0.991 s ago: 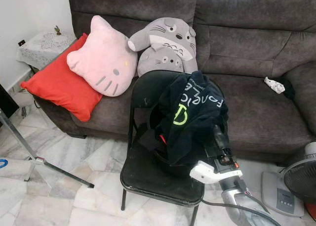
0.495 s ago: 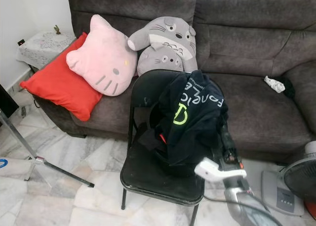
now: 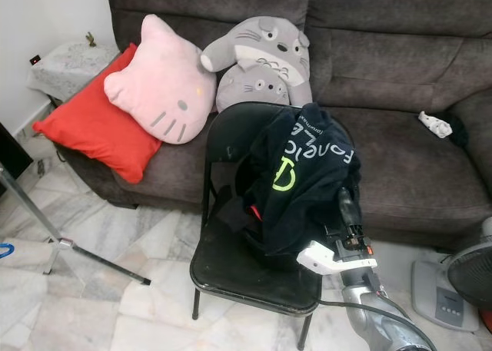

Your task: Hang hanger

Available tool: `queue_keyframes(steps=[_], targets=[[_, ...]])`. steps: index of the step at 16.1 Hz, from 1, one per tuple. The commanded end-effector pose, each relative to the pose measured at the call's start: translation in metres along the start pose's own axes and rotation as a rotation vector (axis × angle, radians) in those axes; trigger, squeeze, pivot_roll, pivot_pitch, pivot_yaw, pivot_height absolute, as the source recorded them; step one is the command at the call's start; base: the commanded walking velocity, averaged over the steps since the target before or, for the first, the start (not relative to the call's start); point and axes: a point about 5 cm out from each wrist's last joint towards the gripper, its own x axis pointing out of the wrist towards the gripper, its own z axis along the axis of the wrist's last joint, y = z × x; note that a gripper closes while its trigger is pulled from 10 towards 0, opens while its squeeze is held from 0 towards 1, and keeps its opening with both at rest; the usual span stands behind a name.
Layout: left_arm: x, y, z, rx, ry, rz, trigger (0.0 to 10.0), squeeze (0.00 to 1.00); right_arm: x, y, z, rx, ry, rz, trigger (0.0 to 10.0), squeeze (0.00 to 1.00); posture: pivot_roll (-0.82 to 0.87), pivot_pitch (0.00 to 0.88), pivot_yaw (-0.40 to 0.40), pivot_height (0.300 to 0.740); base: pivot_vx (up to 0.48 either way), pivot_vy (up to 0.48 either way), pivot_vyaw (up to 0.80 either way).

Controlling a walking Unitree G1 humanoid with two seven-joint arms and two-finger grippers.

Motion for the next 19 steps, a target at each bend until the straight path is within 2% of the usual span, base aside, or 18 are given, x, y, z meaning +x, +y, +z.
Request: queue_keyframes(steps=[1, 2, 3, 10, 14, 16, 17, 19], targets=[[-0.004, 0.001, -0.012, 0.010, 0.045, 0.000, 10.0, 0.00, -0.003, 0.001, 0.002, 0.011, -0.009, -0.011, 10.0, 0.00, -0.04, 0.170, 0.027, 0.740, 0.000, 0.000, 0.00], [-0.004, 0.001, -0.011, 0.009, 0.038, 0.000, 10.0, 0.00, 0.000, -0.008, 0.002, 0.024, -0.009, -0.078, 10.0, 0.00, -0.05, 0.171, 0.026, 0.740, 0.000, 0.000, 0.00], [-0.003, 0.000, -0.009, 0.011, 0.032, -0.002, 10.0, 0.00, 0.002, -0.011, 0.001, 0.027, -0.009, -0.094, 10.0, 0.00, -0.05, 0.171, 0.026, 0.740, 0.000, 0.000, 0.00], [0.001, 0.001, 0.003, 0.012, -0.009, -0.003, 10.0, 0.00, 0.004, -0.019, 0.002, 0.032, -0.026, -0.153, 10.0, 0.00, -0.04, 0.158, 0.018, 0.740, 0.000, 0.000, 0.00], [0.001, 0.001, 0.005, 0.013, -0.023, -0.003, 10.0, 0.00, -0.010, -0.024, -0.004, 0.089, 0.078, -0.188, 10.0, 0.00, -0.04, 0.146, 0.016, 0.740, 0.000, 0.000, 0.00], [0.001, 0.000, 0.006, 0.016, -0.033, -0.006, 10.0, 0.00, -0.016, -0.025, -0.014, 0.158, 0.217, -0.204, 10.0, 0.00, -0.05, 0.143, 0.016, 0.740, 0.000, 0.000, 0.00], [0.001, -0.001, 0.006, 0.018, -0.034, -0.010, 10.0, 0.00, -0.018, -0.023, -0.025, 0.209, 0.331, -0.208, 10.0, 0.00, -0.05, 0.139, 0.018, 0.740, 0.000, 0.000, 0.00], [0.001, -0.001, 0.006, 0.014, -0.036, -0.010, 10.0, 0.00, -0.016, -0.023, -0.031, 0.256, 0.396, -0.207, 10.0, 0.00, -0.05, 0.141, 0.016, 0.740, 0.000, 0.000, 0.00]])
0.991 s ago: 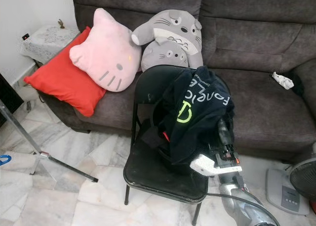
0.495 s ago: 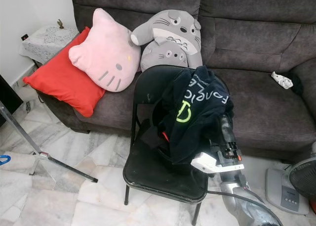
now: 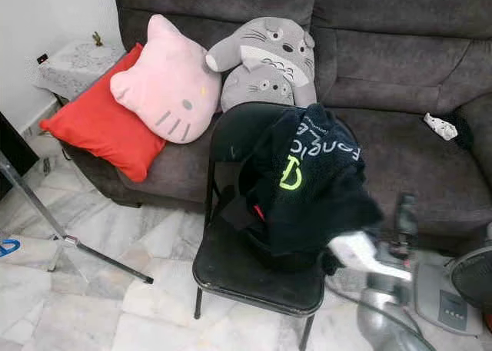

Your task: Hang hanger

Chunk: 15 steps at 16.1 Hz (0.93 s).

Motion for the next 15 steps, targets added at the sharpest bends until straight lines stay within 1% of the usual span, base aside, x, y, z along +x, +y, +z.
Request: queue_keyframes(steps=[1, 3, 4, 6, 8, 11, 13, 15], targets=[[-0.004, -0.001, -0.010, 0.002, 0.030, -0.005, 10.0, 0.00, 0.004, 0.000, -0.003, 0.020, 0.043, 0.006, 10.0, 0.00, -0.05, 0.141, 0.016, 0.740, 0.000, 0.000, 0.00], [-0.004, -0.001, -0.011, 0.000, 0.033, -0.002, 10.0, 0.00, 0.011, 0.004, 0.001, 0.020, 0.016, 0.036, 10.0, 0.00, -0.05, 0.145, 0.016, 0.740, 0.000, 0.000, 0.00], [-0.004, -0.001, -0.011, 0.000, 0.033, -0.002, 10.0, 0.00, 0.012, 0.004, 0.002, 0.021, 0.011, 0.036, 10.0, 0.00, -0.05, 0.145, 0.016, 0.740, 0.000, 0.000, 0.00], [-0.005, -0.001, -0.012, -0.004, 0.040, 0.004, 10.0, 0.00, 0.018, 0.006, 0.010, 0.010, -0.049, 0.056, 10.0, 0.00, -0.04, 0.148, 0.015, 0.740, 0.000, 0.000, 0.00], [-0.005, -0.001, -0.014, -0.007, 0.047, 0.008, 10.0, 0.00, 0.021, 0.009, 0.013, -0.003, -0.077, 0.092, 10.0, 0.00, -0.04, 0.148, 0.015, 0.740, 0.000, 0.000, 0.00], [-0.005, -0.001, -0.014, -0.008, 0.048, 0.009, 10.0, 0.00, 0.019, 0.014, 0.013, -0.010, -0.101, 0.144, 10.0, 0.00, -0.05, 0.146, 0.015, 0.740, 0.000, 0.000, 0.00], [-0.005, -0.001, -0.013, -0.007, 0.047, 0.009, 10.0, 0.00, 0.018, 0.013, 0.012, -0.011, -0.104, 0.145, 10.0, 0.00, -0.05, 0.147, 0.016, 0.740, 0.000, 0.000, 0.00], [-0.004, -0.001, -0.012, -0.006, 0.047, 0.010, 10.0, 0.00, 0.016, 0.015, 0.016, -0.015, -0.159, 0.161, 10.0, 0.00, -0.05, 0.147, 0.017, 0.740, 0.000, 0.000, 0.00]])
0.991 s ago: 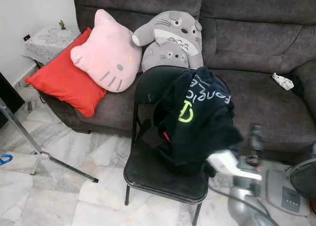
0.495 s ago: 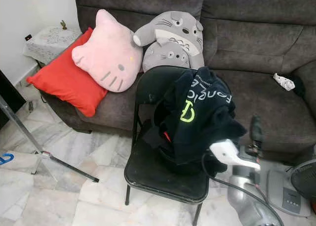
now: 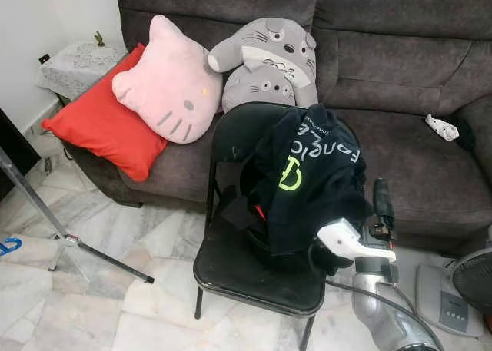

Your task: Hang hanger

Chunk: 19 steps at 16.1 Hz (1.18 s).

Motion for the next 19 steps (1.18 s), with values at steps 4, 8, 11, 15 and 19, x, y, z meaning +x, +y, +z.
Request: queue_keyframes(steps=[4, 8, 11, 15, 19], targets=[[-0.003, -0.001, -0.010, -0.004, 0.042, 0.006, 10.0, 0.00, -0.008, 0.006, 0.009, 0.004, -0.096, 0.049, 10.0, 0.00, -0.05, 0.147, 0.016, 0.740, 0.000, 0.000, 0.00], [-0.004, 0.000, -0.011, -0.003, 0.045, 0.007, 10.0, 0.00, -0.016, 0.009, 0.008, -0.001, -0.103, 0.072, 10.0, 0.00, -0.05, 0.146, 0.015, 0.740, 0.000, 0.000, 0.00], [-0.004, 0.001, -0.011, -0.002, 0.043, 0.009, 10.0, 0.00, -0.019, 0.008, 0.010, 0.009, -0.114, 0.063, 7.3, 0.00, -0.05, 0.144, 0.013, 0.740, 0.000, 0.000, 0.00], [-0.005, 0.001, -0.015, -0.008, 0.064, 0.016, 10.0, 0.00, -0.019, 0.009, 0.014, 0.006, -0.143, 0.066, 0.0, 0.00, -0.05, 0.142, 0.009, 0.740, 0.000, 0.000, 0.00], [-0.005, 0.001, -0.016, -0.009, 0.069, 0.018, 10.0, 0.00, -0.014, 0.008, 0.013, 0.000, -0.139, 0.063, 0.0, 0.00, -0.05, 0.139, 0.008, 0.740, 0.000, 0.000, 0.00]])
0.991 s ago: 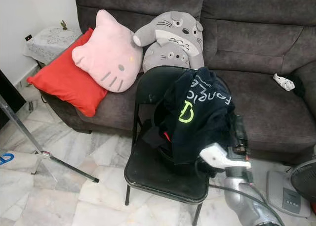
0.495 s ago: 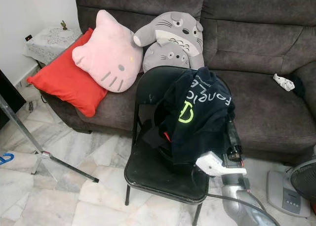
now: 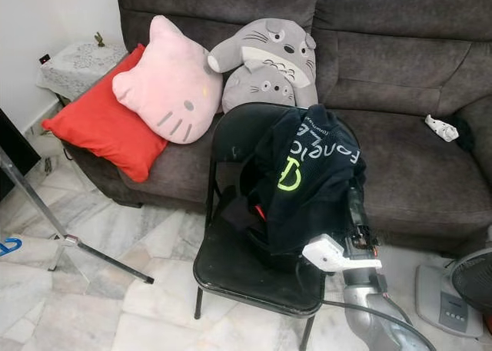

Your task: Hang hanger

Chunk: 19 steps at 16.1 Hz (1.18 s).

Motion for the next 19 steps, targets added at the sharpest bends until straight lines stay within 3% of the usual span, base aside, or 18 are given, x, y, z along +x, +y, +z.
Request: queue_keyframes(steps=[1, 10, 19], targets=[[-0.0048, 0.0026, -0.0131, -0.002, 0.054, 0.009, 10.0, 0.00, 0.0016, -0.0020, -0.0010, -0.008, -0.013, 0.005, 0.0, 0.00, -0.05, 0.137, 0.008, 0.740, 0.000, 0.000, 0.00], [-0.0038, 0.0027, -0.0108, 0.001, 0.048, 0.008, 10.0, 0.00, 0.0043, -0.0023, -0.0003, 0.010, -0.004, 0.005, 0.0, 0.00, -0.05, 0.118, 0.008, 0.740, 0.000, 0.000, 0.00], [-0.0045, 0.0050, -0.0117, -0.004, 0.051, 0.014, 10.0, 0.00, 0.0114, -0.0106, -0.0039, 0.141, 0.128, -0.062, 0.0, 0.00, -0.05, 0.124, 0.006, 0.740, 0.000, 0.000, 0.00]])
